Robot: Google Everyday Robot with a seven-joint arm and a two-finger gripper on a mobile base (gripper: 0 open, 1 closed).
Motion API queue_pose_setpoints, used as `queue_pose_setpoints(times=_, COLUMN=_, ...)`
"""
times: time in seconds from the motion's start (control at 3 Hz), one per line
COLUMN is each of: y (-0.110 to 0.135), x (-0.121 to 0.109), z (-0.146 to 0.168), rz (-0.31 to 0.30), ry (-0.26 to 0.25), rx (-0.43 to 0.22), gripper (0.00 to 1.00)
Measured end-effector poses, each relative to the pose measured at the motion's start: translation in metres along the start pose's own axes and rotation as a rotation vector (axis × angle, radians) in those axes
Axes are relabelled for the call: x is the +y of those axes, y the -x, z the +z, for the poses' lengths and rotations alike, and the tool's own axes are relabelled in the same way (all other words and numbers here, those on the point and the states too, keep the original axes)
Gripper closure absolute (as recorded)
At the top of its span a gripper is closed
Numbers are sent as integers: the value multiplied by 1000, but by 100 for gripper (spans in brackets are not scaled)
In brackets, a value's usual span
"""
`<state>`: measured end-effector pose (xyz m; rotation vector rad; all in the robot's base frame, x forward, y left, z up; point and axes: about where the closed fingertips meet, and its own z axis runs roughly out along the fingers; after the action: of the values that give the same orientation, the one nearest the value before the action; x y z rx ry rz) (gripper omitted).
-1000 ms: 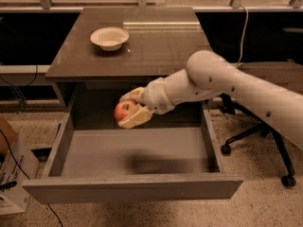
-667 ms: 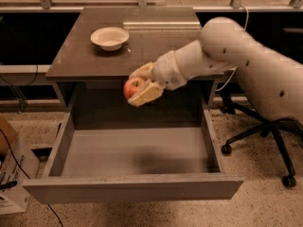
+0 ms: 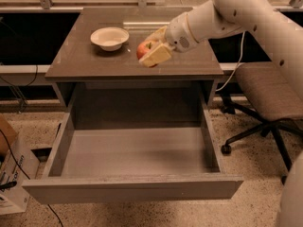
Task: Pick apple from top drawer and place on counter
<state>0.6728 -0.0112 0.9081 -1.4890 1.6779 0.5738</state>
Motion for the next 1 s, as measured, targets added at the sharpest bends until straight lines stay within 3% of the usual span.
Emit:
queue_pose_setpoints(times=0.33, y=-4, x=-46, z=3, rz=112, ry=-116, rx=-20, gripper=100)
queue_pose_setpoints(times=0.67, y=-21, x=-76, z=17, rz=216, ry=-188, rx=-44, gripper=100)
queue_pose_setpoints(times=1.0, y=-47, x=-99, z=36, rz=316, ry=-251, rx=-59, gripper=87)
